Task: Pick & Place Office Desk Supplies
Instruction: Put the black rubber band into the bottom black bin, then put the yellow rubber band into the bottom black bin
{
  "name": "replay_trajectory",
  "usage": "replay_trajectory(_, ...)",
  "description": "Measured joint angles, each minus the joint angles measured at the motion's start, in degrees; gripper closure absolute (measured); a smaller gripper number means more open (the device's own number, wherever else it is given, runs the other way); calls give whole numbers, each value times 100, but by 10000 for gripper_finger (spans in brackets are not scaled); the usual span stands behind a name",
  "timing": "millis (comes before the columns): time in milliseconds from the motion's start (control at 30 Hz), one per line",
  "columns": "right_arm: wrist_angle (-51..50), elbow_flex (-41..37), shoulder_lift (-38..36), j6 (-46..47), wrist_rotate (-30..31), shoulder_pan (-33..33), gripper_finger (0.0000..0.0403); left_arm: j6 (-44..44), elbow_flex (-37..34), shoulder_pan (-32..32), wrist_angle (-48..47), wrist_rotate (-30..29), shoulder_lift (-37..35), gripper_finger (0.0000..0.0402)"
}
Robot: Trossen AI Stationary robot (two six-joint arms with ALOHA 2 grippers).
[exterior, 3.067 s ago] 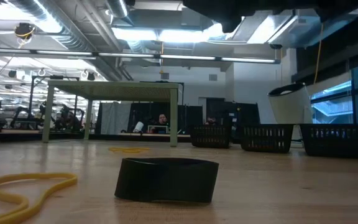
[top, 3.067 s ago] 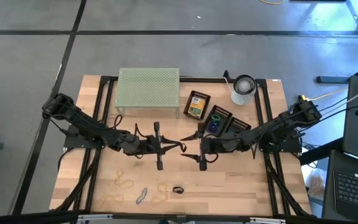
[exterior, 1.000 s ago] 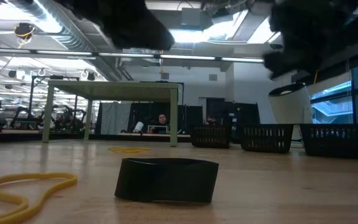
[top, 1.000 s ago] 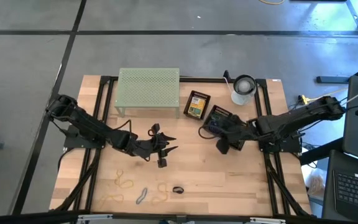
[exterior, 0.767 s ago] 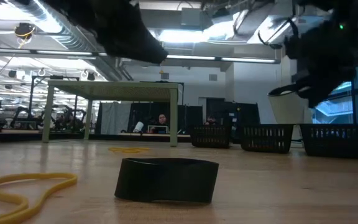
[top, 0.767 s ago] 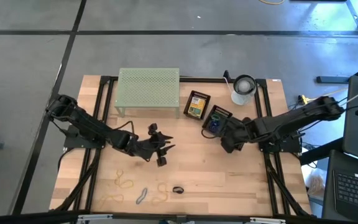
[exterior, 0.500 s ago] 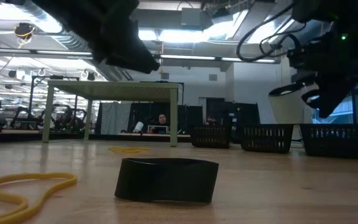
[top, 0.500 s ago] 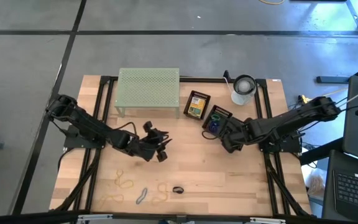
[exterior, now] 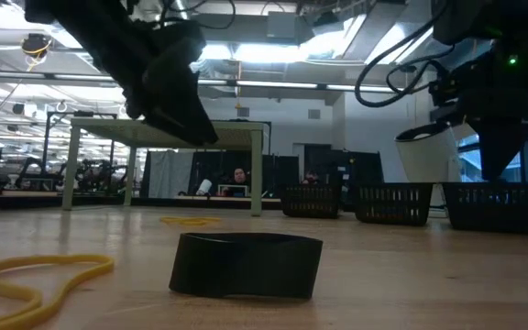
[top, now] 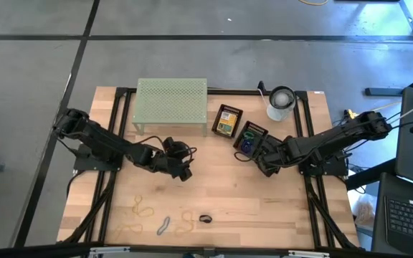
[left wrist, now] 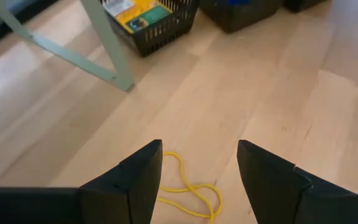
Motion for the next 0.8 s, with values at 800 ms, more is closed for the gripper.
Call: replay_trajectory(800,-435,0,-4,13,-299,0,155,-304,0,177,100,501,1185,197)
